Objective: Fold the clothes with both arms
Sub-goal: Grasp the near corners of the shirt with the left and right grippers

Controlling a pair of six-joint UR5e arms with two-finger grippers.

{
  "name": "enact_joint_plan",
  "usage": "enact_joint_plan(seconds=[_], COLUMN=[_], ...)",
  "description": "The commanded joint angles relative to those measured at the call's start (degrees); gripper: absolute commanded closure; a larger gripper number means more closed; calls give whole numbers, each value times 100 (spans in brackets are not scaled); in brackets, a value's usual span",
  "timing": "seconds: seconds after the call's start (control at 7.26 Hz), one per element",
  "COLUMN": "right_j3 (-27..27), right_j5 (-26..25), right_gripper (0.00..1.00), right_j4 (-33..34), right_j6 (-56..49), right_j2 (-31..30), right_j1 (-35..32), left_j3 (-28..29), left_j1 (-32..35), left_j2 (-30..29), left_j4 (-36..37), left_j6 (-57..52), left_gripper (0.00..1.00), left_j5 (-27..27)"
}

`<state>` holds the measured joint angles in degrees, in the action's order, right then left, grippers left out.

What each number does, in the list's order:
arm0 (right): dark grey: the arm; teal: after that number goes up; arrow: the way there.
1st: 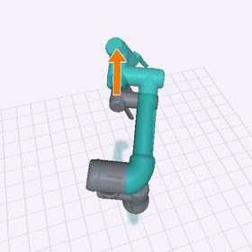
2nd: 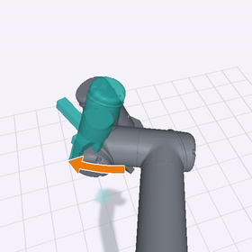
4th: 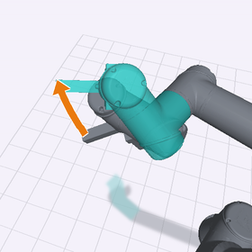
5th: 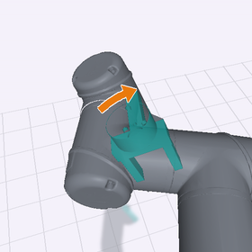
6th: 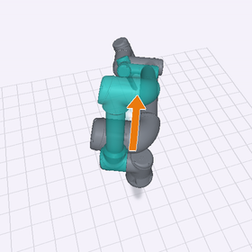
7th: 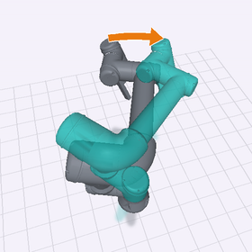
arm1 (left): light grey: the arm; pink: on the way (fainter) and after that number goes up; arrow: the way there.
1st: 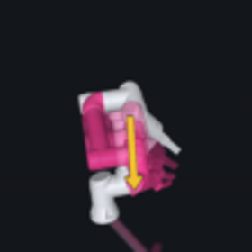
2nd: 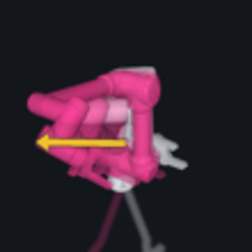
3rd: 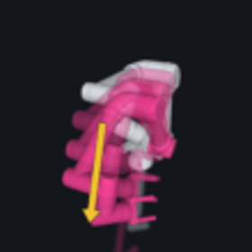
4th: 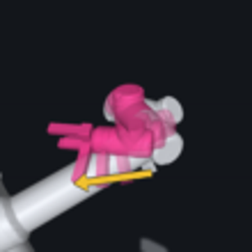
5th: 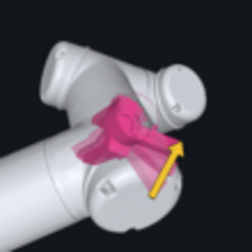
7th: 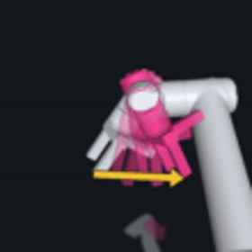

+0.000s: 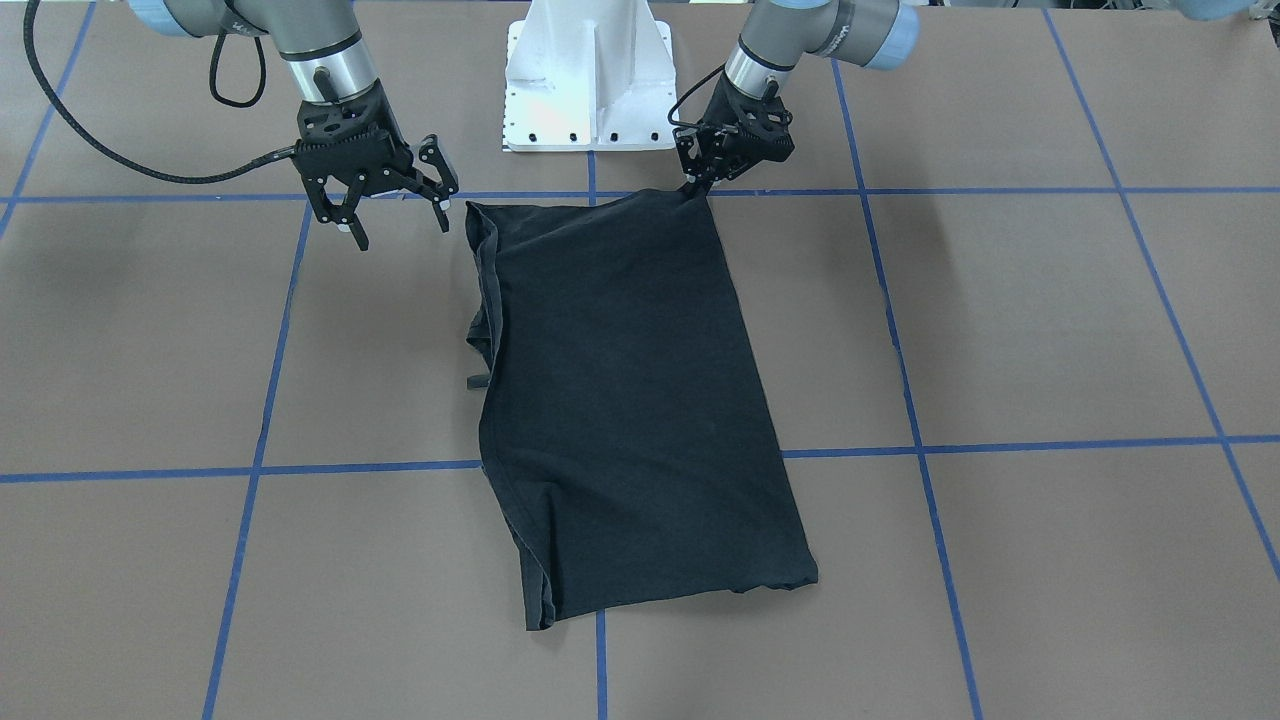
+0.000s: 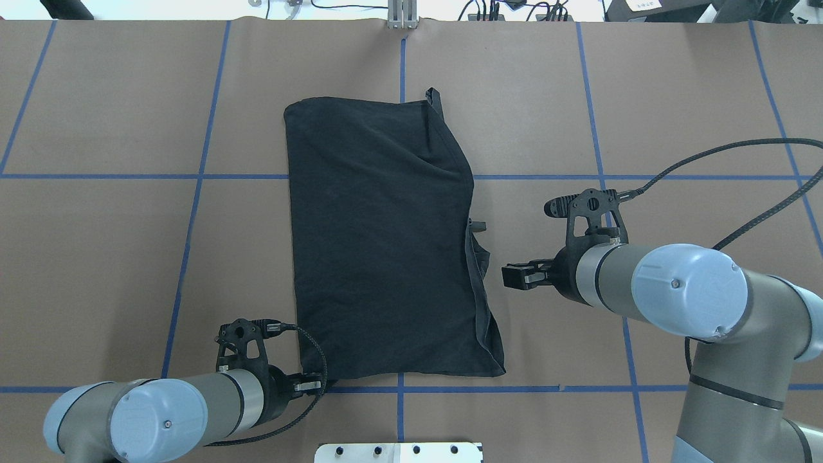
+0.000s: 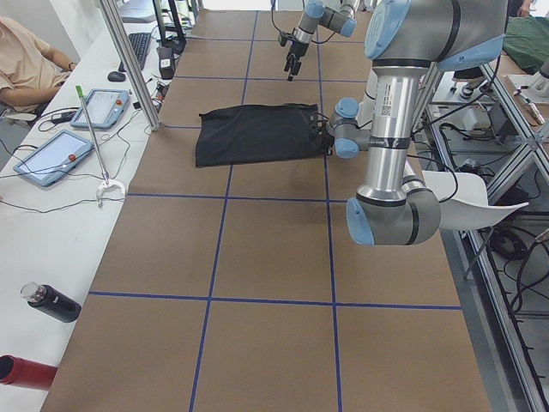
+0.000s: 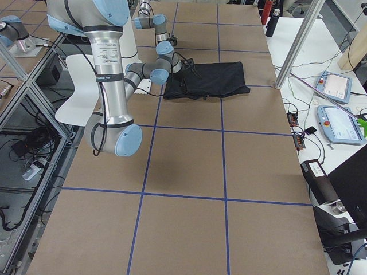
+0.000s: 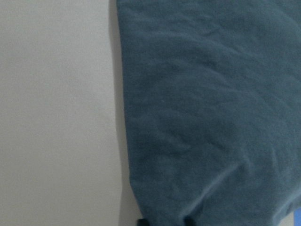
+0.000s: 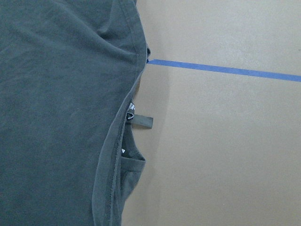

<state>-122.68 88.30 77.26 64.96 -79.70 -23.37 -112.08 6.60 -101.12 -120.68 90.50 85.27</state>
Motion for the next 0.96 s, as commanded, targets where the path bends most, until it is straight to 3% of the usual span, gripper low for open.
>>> enact_joint_plan(seconds=[0.0, 0.41, 0.69, 0.83], right_j3=[139, 418, 1479, 1684], right_j5=[-76, -321, -882, -1102], right_gripper=[0, 0, 1, 2], right_j4=[0, 9, 27, -43], right_j6=[209, 1016, 1781, 2053], right_j2=[51, 365, 1408, 1465], right_j1=[34, 210, 499, 622], left_j3=[-111, -621, -613, -604], left_j1=[42, 52, 43, 43], left_j2=[92, 663, 638, 629], left_j4=[0, 0, 0, 0], left_j6=[-14, -58, -58, -58], left_gripper=[100, 100, 100, 100], left_j5=[7, 7, 7, 7])
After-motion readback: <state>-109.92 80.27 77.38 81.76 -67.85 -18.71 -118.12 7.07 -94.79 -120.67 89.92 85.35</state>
